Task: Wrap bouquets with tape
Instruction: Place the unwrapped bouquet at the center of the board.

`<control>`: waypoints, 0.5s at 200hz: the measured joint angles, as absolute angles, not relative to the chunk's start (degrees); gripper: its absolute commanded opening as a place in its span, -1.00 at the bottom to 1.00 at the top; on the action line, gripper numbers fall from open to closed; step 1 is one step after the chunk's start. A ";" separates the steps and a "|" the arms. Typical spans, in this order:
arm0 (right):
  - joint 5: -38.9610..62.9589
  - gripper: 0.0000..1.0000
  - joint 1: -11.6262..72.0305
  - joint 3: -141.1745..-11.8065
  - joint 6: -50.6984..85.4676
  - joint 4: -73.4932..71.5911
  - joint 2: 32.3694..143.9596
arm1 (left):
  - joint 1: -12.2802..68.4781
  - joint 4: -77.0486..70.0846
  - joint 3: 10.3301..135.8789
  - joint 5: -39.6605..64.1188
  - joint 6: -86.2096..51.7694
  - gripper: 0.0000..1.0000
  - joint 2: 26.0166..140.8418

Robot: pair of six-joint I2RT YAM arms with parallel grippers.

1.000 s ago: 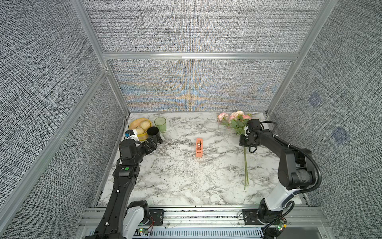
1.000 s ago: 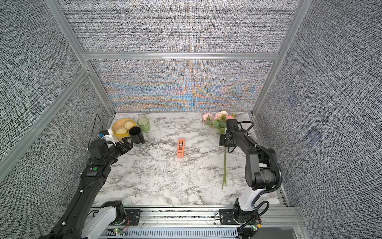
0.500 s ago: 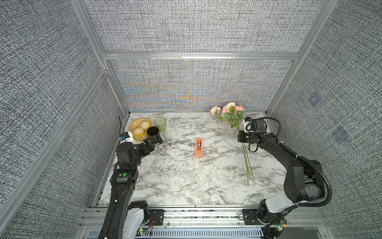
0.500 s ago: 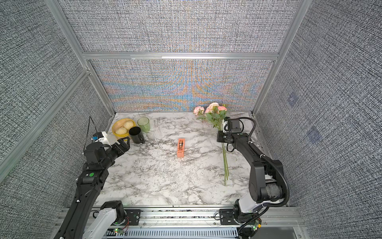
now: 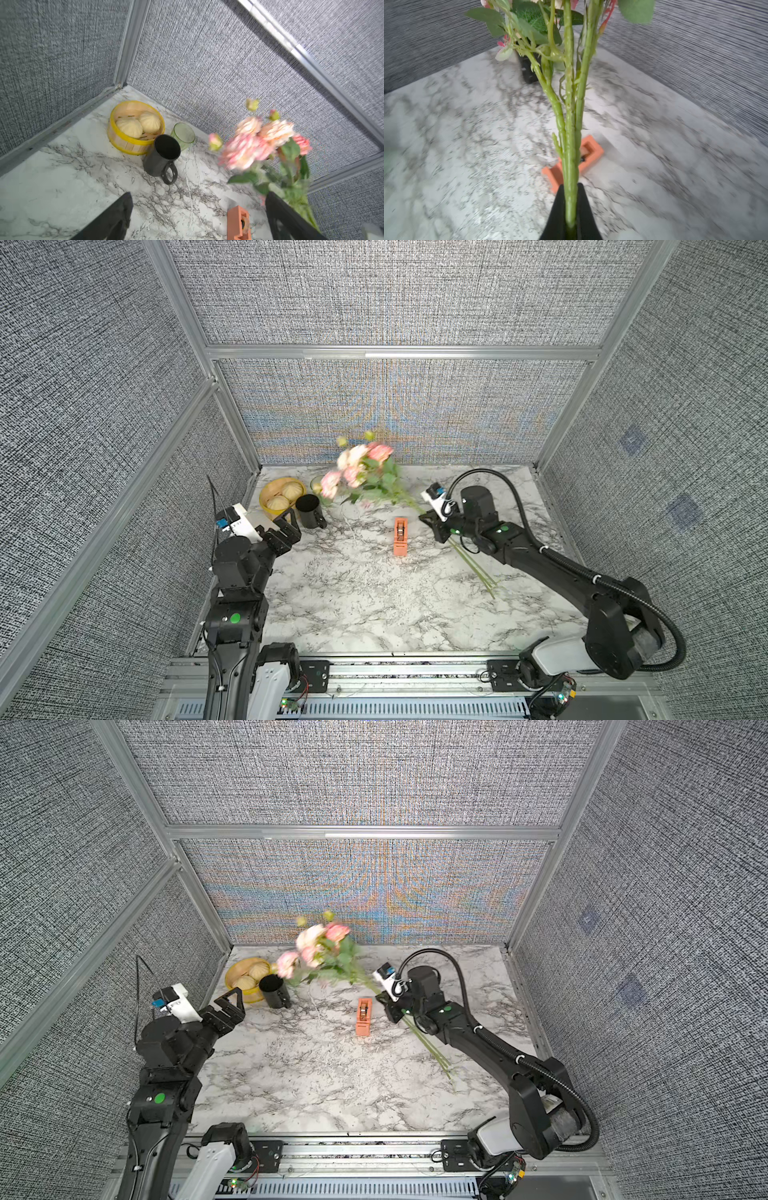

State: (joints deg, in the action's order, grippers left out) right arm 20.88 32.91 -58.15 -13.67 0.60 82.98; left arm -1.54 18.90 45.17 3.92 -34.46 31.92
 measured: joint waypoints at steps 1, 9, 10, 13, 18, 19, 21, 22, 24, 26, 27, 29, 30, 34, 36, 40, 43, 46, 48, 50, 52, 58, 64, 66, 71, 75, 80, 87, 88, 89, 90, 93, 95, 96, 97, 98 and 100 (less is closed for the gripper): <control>21.02 -1.00 33.17 -58.15 -13.93 0.60 83.05 | -1.54 18.96 45.23 3.86 -34.44 1.00 31.79; 22.04 -1.00 35.99 -58.00 -16.80 0.62 83.83 | -1.54 19.75 45.82 3.14 -34.30 1.00 30.22; 22.28 -1.00 36.45 -57.98 -17.37 0.62 84.01 | -1.54 19.86 45.91 3.03 -34.24 1.00 29.93; 22.83 -1.00 37.36 -57.89 -18.41 0.64 84.38 | -1.54 20.12 46.13 2.87 -34.11 1.00 29.36; 23.40 -1.00 38.70 -57.76 -20.16 0.64 85.03 | -1.54 20.62 46.46 2.42 -33.95 1.00 28.51; 23.51 -1.00 38.89 -57.76 -20.40 0.67 85.17 | -1.54 20.67 46.50 2.35 -33.93 0.99 28.38; 23.83 -1.00 39.44 -57.71 -21.17 0.69 85.49 | -1.54 20.80 46.61 2.09 -33.85 0.99 28.03; 23.94 -1.00 39.59 -57.71 -21.41 0.69 85.60 | -1.54 20.84 46.63 1.98 -33.82 0.99 27.92; 24.29 -1.00 40.05 -57.67 -22.04 0.69 85.93 | -1.54 20.97 46.70 1.69 -33.74 0.99 27.59; 24.49 -1.00 40.53 -57.67 -22.63 0.69 86.30 | -1.54 21.12 46.74 1.52 -33.63 1.00 27.24; 24.51 -1.00 40.69 -57.65 -22.83 0.69 86.41 | -1.54 21.17 46.76 1.48 -33.58 0.99 27.16; 24.62 -1.00 41.10 -57.65 -23.40 0.71 86.78 | -1.54 21.32 46.81 1.50 -33.47 1.00 26.87; 24.69 -1.00 41.23 -57.65 -23.59 0.73 86.89 | -1.54 21.37 46.81 1.50 -33.43 0.99 26.76; 25.06 -1.00 42.06 -57.63 -24.69 0.73 87.68 | -1.54 21.67 46.85 1.34 -33.32 0.99 26.17; 25.23 -1.00 42.44 -57.63 -25.28 0.75 88.05 | -1.54 21.78 46.85 1.26 -33.30 0.99 25.98; 25.52 -1.00 43.05 -57.63 -26.17 0.75 88.75 | -1.54 22.04 46.83 1.02 -33.12 1.00 25.50; 25.76 -1.00 43.57 -57.63 -26.87 0.75 89.38 | -1.54 22.24 46.83 0.93 -32.99 1.00 25.19; 25.85 -1.00 44.03 -57.65 -27.42 0.75 89.93 | -1.54 22.41 46.81 0.73 -32.93 0.99 24.93; 25.98 -1.00 44.38 -57.67 -27.83 0.80 90.35 | -1.54 22.50 46.76 0.60 -32.86 1.00 24.75; 26.04 -1.00 44.56 -57.67 -28.10 0.82 90.59 | -1.54 22.57 46.72 0.56 -32.77 1.00 24.60; 26.11 -1.00 44.84 -57.67 -28.56 0.86 90.98 | -1.54 22.61 46.65 0.43 -32.73 1.00 24.49; 26.37 -1.00 45.52 -57.74 -29.87 1.15 92.07 | -1.54 22.76 46.46 0.27 -32.42 1.00 24.25; 26.81 -1.00 46.00 -57.78 -31.16 1.26 93.23 | -1.54 22.81 46.24 0.19 -32.18 0.99 24.25; 26.85 -1.00 46.09 -57.80 -31.44 1.26 93.49 | -1.54 22.81 46.15 0.21 -32.08 1.00 24.29; 27.18 -1.00 46.28 -57.87 -32.42 1.28 94.39 | -1.54 22.81 45.98 0.23 -31.90 0.99 24.47; 27.40 -1.00 46.39 -57.89 -33.36 1.34 95.18 | -1.54 22.81 45.80 0.45 -31.90 0.99 24.75; 27.53 -1.00 46.46 -57.89 -34.44 1.54 96.01 | -1.54 22.76 45.63 0.73 -31.88 0.99 25.08; 27.77 -1.00 46.48 -57.89 -35.73 1.85 97.01 | -1.54 22.76 45.34 1.58 -31.77 0.99 25.78; 27.83 -1.00 46.48 -57.89 -35.97 1.96 97.23 | -1.54 22.76 45.30 1.67 -31.75 0.99 25.85; 27.86 -1.00 46.48 -57.89 -36.07 2.00 97.32 | -1.54 22.74 45.25 1.78 -31.73 0.99 26.00; 27.88 -1.00 46.48 -57.89 -36.16 2.00 97.41 | -1.54 22.74 45.21 1.83 -31.73 0.99 26.09; 27.88 -1.00 46.48 -57.87 -36.62 2.17 97.86 | -1.54 22.68 45.10 2.17 -31.70 0.99 26.44; 27.88 -1.00 46.48 -57.87 -36.84 2.28 98.06 | -1.54 22.63 45.04 2.46 -31.70 0.99 26.70; 27.88 -1.00 46.48 -57.87 -37.08 2.37 98.21 | -1.54 22.61 45.01 2.59 -31.70 0.99 26.81; 27.88 -1.00 46.48 -57.87 -37.21 2.42 98.30 | -1.54 22.59 44.97 2.85 -31.70 0.99 26.98; 27.86 -1.00 46.48 -57.87 -37.50 2.48 98.48 | -1.54 22.55 44.95 2.98 -31.70 0.99 27.07; 27.88 -1.00 46.48 -57.87 -37.80 2.57 98.65 | -1.54 22.50 44.88 3.27 -31.70 0.99 27.38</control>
